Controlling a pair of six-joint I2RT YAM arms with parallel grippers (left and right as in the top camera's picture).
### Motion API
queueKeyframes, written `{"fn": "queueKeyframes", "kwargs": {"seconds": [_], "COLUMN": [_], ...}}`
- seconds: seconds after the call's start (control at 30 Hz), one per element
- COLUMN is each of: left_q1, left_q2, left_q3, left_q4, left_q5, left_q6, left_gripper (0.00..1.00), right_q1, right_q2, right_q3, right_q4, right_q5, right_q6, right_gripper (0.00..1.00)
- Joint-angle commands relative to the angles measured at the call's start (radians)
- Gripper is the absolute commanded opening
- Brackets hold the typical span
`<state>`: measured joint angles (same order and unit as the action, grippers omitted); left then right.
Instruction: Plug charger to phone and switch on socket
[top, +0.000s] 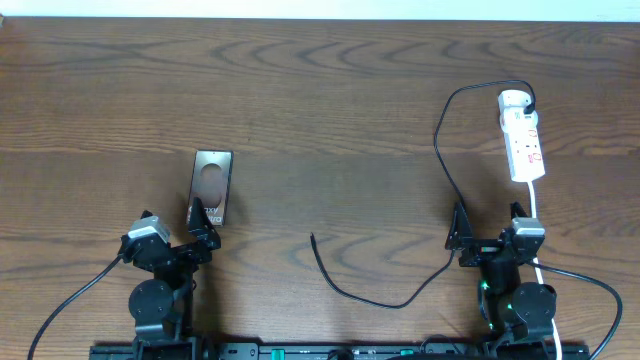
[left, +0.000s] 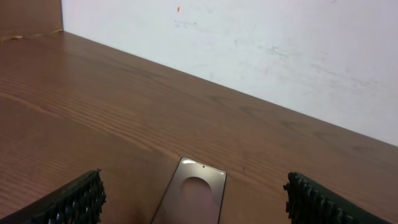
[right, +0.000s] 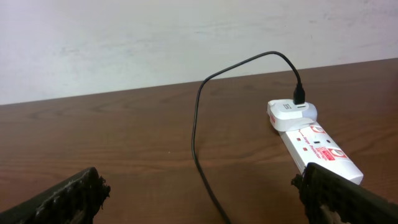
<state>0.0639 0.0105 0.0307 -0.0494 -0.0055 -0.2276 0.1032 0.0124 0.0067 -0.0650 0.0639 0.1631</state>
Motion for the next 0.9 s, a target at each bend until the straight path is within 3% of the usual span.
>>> {"fn": "queueKeyframes", "kwargs": {"seconds": [0.0,0.87], "left_q1": [0.004,0.004], "left_q2": [-0.006,-0.006], "left_q3": [-0.020,-0.020], "left_q4": [-0.036,-0.024], "left_q5": [-0.010,-0.009], "left_q6": [0.017,0.016], "left_gripper": [0.91,0.91], "right_q1": [-0.006,-0.006], "right_q2": [-0.006,-0.006], "right_q3": [-0.001,-0.001], "right_q4": [-0.005,-0.005], "right_q5": [-0.003,-0.003], "right_q6": [-0.015,-0.015], "right_gripper": [0.99,0.99]}}
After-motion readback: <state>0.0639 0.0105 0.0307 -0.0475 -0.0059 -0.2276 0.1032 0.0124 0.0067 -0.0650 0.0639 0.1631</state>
